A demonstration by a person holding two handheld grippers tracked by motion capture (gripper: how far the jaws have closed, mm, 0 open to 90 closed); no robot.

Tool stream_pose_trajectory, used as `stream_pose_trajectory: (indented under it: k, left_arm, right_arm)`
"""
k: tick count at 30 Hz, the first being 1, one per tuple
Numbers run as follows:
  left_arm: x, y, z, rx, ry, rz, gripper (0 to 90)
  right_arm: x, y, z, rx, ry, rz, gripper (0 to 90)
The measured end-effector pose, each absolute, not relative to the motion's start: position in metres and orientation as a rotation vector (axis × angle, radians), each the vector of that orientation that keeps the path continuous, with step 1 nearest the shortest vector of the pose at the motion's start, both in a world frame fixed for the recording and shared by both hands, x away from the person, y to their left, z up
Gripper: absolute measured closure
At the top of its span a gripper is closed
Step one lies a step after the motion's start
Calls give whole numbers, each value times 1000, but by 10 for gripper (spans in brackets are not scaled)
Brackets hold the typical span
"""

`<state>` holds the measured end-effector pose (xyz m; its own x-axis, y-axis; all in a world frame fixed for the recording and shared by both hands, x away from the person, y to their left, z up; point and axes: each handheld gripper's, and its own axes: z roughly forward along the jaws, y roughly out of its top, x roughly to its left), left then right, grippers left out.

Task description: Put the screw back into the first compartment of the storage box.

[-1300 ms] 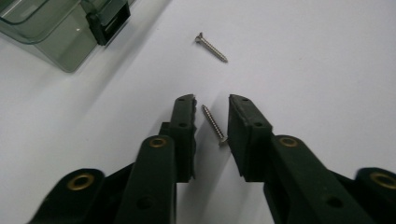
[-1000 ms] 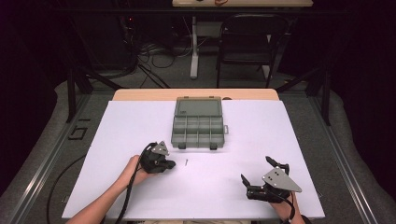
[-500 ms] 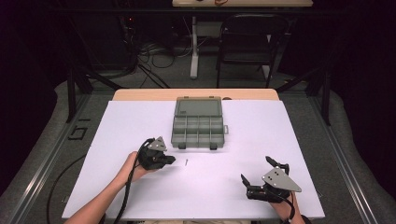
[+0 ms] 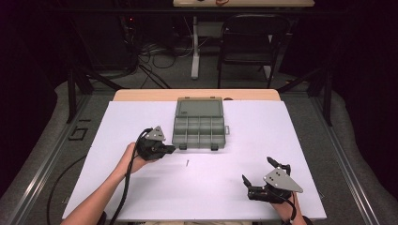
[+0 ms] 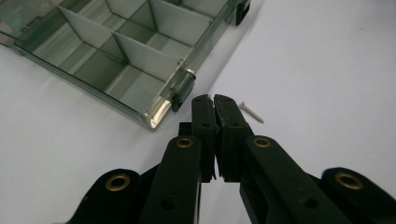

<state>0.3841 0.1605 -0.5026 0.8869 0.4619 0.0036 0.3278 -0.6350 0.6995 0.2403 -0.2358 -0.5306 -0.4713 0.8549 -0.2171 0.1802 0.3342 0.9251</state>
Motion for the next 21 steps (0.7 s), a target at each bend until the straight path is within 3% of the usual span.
stream_pose_trajectory:
  k: [21]
  left_arm:
    - [449, 148, -463, 2286, 659, 356, 878]
  right_arm:
    - [241, -236, -531, 910, 1860, 1170, 0]
